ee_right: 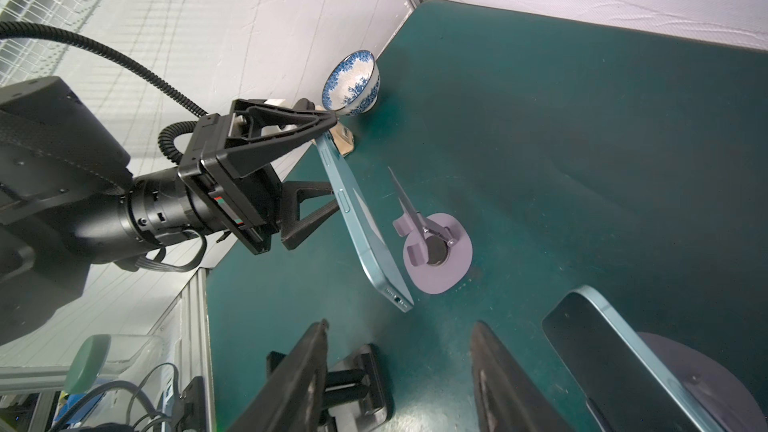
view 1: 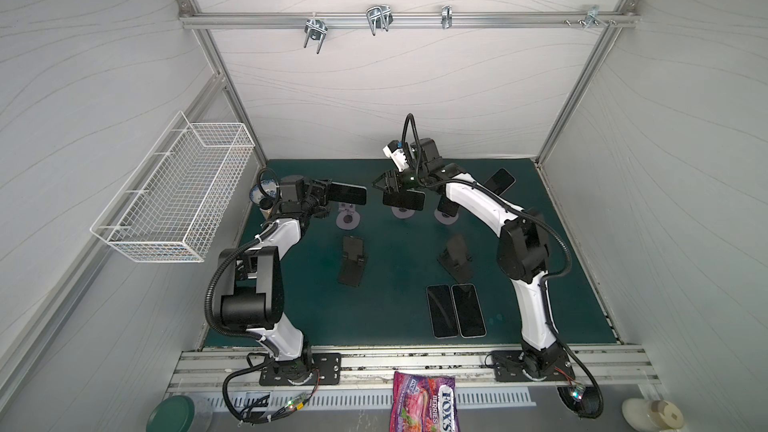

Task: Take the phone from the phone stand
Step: 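Carry the teal phone toward the robot with the left gripper while the right follows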

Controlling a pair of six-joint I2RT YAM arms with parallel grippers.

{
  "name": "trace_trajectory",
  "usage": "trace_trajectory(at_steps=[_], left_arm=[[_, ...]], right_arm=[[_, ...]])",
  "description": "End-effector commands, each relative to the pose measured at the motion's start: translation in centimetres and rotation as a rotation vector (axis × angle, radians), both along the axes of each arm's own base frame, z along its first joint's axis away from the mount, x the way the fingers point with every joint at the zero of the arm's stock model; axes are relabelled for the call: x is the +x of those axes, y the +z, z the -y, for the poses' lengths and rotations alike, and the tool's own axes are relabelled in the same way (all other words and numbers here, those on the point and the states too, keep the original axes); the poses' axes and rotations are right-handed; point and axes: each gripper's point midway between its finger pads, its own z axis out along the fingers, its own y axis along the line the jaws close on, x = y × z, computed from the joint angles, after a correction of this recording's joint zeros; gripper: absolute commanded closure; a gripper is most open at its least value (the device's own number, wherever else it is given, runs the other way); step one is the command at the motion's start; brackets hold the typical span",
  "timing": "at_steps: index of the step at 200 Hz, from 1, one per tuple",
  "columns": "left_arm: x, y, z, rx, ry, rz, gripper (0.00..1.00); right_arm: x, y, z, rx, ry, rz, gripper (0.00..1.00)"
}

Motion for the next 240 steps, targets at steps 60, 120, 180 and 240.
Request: trace_trajectory(at_steps=[60,120,180,240], left_arm=[[-3.2,10.2,1.3,0.055,-0.033,0.149,0.33],[-6.8,11.3,1.9,0.076,-0.026,0.145,0.33],[-8.0,11.8,2.5,0.08,-0.04,0.139,0.33],[-9.5,12.7,2.9,0.118,-0.059,0.129,0.33]], right_arm=[[-5.1,9.7,3.3,0.035,-0.037,0.074,0.44],[-8.8,11.8,5.9,0.031,-0.065,0.082,0.43],[-10.2,12.8,7.1,0.033,-0.091,0.087,0.43],[-11.3,13.9,6.3,0.062,-0.073,0.055,0.43]])
